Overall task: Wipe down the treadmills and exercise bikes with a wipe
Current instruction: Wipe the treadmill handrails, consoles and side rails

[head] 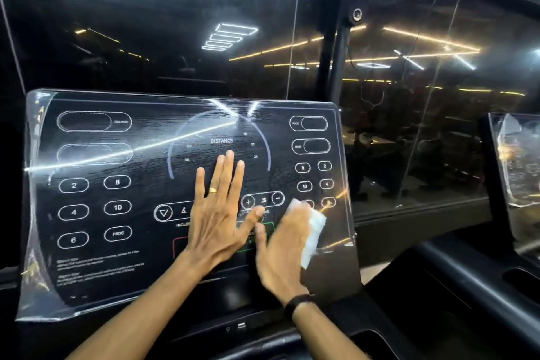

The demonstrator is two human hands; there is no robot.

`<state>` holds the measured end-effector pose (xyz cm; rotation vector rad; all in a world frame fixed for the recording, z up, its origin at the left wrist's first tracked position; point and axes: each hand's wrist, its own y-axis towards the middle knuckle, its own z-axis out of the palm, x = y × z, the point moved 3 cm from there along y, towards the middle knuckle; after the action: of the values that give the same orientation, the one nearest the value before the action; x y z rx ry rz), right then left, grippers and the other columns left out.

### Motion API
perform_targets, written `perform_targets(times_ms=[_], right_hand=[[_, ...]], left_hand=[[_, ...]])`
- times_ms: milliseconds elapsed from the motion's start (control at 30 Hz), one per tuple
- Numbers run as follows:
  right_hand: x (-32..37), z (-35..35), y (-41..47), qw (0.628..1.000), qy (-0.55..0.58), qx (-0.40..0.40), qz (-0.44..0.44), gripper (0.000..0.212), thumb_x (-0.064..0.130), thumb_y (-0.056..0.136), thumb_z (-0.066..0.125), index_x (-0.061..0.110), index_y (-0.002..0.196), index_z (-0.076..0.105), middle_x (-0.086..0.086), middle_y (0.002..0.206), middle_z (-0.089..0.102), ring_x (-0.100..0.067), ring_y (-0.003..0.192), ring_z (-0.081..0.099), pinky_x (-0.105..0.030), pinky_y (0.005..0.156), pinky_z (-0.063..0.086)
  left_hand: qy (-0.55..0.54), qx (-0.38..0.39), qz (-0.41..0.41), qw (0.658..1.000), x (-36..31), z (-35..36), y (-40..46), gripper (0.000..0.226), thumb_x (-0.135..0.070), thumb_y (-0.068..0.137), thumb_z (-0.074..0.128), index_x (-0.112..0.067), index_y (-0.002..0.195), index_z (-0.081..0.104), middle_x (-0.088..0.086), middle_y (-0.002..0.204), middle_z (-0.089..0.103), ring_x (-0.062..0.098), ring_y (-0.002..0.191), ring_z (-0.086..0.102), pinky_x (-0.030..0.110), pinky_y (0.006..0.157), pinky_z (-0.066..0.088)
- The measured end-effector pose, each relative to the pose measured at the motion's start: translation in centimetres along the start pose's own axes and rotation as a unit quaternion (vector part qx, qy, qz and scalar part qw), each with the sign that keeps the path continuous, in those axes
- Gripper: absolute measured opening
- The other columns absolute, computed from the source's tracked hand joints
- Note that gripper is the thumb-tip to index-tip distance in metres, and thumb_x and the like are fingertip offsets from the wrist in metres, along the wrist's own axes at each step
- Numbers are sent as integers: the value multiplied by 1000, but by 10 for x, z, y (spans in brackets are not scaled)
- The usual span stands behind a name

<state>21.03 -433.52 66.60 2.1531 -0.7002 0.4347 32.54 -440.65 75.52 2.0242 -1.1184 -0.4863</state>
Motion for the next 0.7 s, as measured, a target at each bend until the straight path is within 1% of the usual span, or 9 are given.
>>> perform_targets(times_ms=[133,200,267,333,400,467,500,600,700], right_hand=[[14,-25,52,980,-26,46,-193,78,57,101,15,9,158,-9,-12,165,-18,-20,153,-19,-37,123,-15],[-3,-48,86,987,-47,20,-153,73,50,100,30,6,157,17,-15,165,11,-26,152,7,-45,125,3],[-34,-72,100,989,-91,-89,-74,52,42,95,47,7,132,45,-13,134,49,-33,126,38,-46,111,30],[-61,-75,82,985,-107,-133,4,52,44,94,45,6,129,46,-12,125,51,-33,118,43,-44,106,32],[-69,-47,40,990,-62,-100,76,78,50,97,28,-3,153,24,-25,152,35,-38,142,28,-47,117,19],[-59,-14,-1,993,-36,-49,97,86,61,96,12,0,153,-9,-25,164,2,-33,154,-1,-50,123,3],[-49,-3,-11,996,-27,-21,82,88,66,95,6,1,150,-16,-23,164,-9,-30,153,-12,-49,124,-3],[-2,2,0,1000,-3,24,-9,90,70,94,3,5,151,-24,-16,160,-30,-24,149,-30,-46,122,-15],[48,-1,27,984,-2,69,-163,84,66,96,0,8,153,-20,-13,161,-28,-20,149,-30,-42,121,-19]], left_hand=[[-10,-22,8,1000,-17,-2,9,82,-59,96,25,-6,157,16,14,166,3,26,154,3,50,122,-10],[-10,-29,8,1000,-19,-4,8,80,-58,97,25,-6,158,15,14,166,2,26,154,3,50,122,-10],[-8,-34,-3,999,-16,-5,3,80,-58,97,24,-6,158,15,14,166,2,26,154,3,49,122,-11],[-3,-37,-18,999,-7,-6,-3,79,-57,98,23,-5,157,17,15,166,4,27,154,5,49,122,-11],[8,-46,-40,998,6,-5,-8,78,-57,99,22,-4,157,18,15,166,5,27,154,6,50,122,-9],[21,-54,-63,996,19,-5,-11,78,-56,100,19,-3,156,18,15,166,5,28,154,7,52,122,-8],[25,-55,-70,996,24,-5,-10,78,-56,100,19,-2,156,17,16,166,5,29,154,7,52,122,-8],[30,-59,-61,996,27,-10,-6,78,-54,100,20,0,156,17,17,165,6,29,153,7,52,122,-9],[33,-67,-65,995,26,-12,-6,78,-54,100,19,0,156,17,17,165,7,29,153,7,52,122,-10]])
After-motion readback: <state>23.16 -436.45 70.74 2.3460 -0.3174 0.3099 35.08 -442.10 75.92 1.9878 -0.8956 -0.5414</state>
